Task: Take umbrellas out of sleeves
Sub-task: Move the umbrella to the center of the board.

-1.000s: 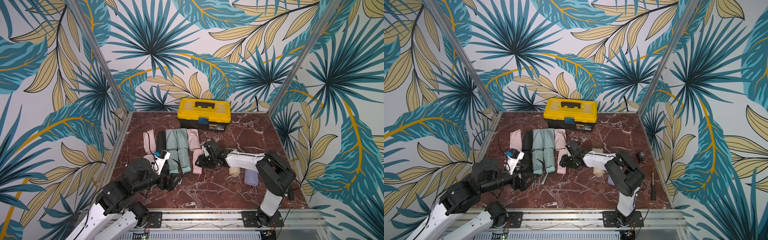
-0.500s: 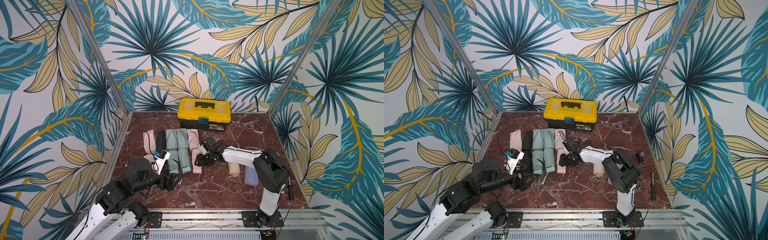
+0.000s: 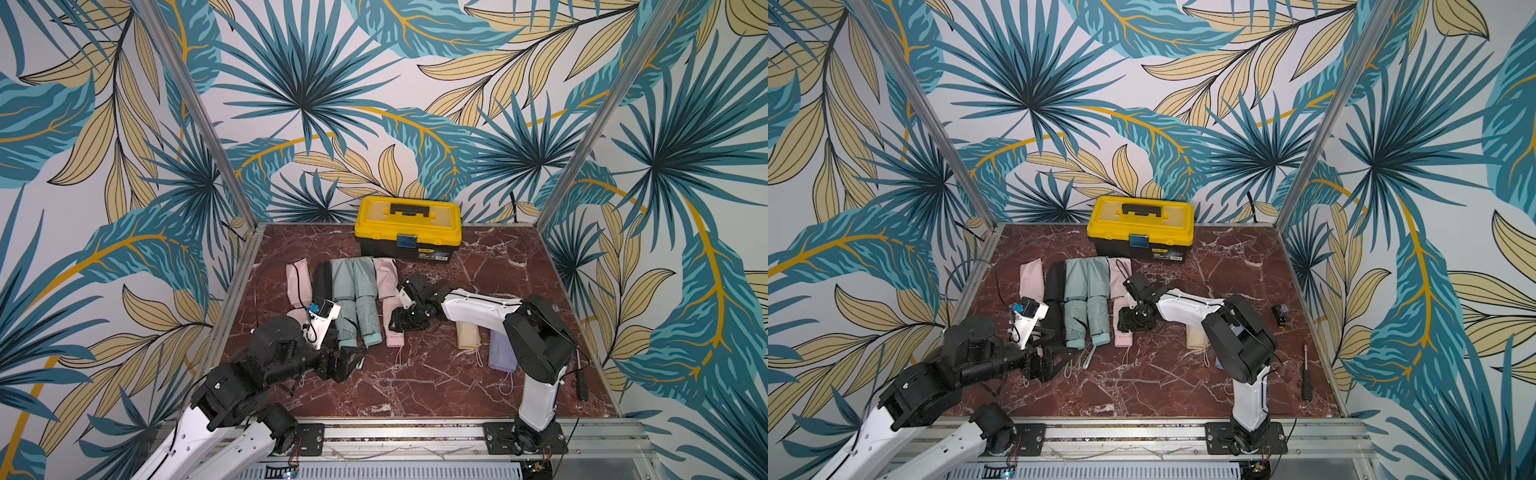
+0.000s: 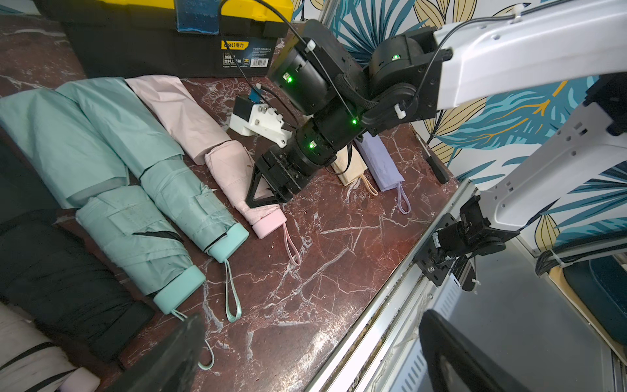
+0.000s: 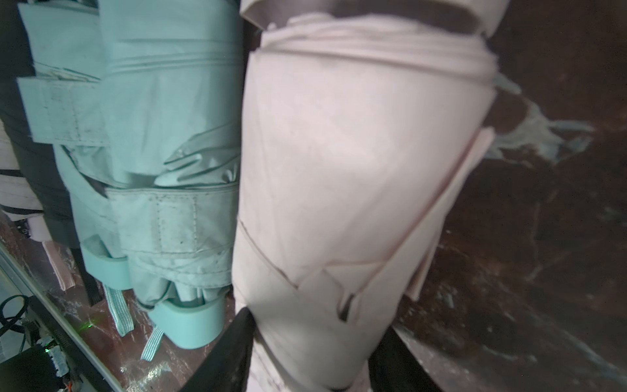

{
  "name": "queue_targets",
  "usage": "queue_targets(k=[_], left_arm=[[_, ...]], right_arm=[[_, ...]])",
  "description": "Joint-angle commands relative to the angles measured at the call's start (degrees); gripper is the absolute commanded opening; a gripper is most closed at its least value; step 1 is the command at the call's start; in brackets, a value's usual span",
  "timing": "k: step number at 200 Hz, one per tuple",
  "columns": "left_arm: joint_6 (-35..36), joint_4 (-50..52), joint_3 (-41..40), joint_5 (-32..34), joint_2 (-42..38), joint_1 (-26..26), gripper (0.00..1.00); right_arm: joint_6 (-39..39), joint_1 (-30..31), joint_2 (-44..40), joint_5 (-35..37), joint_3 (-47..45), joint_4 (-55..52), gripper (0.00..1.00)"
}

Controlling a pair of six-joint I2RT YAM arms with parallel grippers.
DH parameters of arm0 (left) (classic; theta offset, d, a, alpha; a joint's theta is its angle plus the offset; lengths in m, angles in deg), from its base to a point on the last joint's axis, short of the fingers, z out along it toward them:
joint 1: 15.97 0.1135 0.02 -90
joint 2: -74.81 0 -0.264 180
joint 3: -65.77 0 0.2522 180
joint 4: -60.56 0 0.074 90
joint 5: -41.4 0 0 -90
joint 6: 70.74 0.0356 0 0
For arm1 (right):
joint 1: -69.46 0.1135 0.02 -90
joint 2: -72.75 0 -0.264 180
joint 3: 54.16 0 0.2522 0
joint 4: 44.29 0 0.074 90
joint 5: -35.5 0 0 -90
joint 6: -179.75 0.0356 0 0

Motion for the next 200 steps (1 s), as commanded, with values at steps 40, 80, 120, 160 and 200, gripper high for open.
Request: queue_targets(k=[40, 80, 120, 160, 200], left_arm=[[0.0, 0.3, 0.8, -0.1, 0.1, 0.3, 1.0], [-0.1, 0.3, 0.8, 0.3, 0.2, 0.3, 1.0], [-0.1, 0.3, 0.8, 0.5, 0.3, 0.3, 1.0], [0.0, 0.3, 0.8, 0.0, 0.5, 0.3, 1.0], [-0.1, 0.3, 0.8, 0.3, 0.0, 0.3, 1.0]], right_arm=[[-1.2, 0.3, -1.2, 1.4, -2.2, -0.5, 0.61], [-1.3, 0.3, -7.8, 4.5, -4.7, -0.9, 0.64], [-0.6, 0.2, -11.3, 6.9, -6.4, -1.1, 0.65], [2.3, 0.2, -7.0, 7.4, -4.7, -0.6, 0.64], [2.9, 0.1, -4.4, 6.6, -3.6, 2.0, 0.62]])
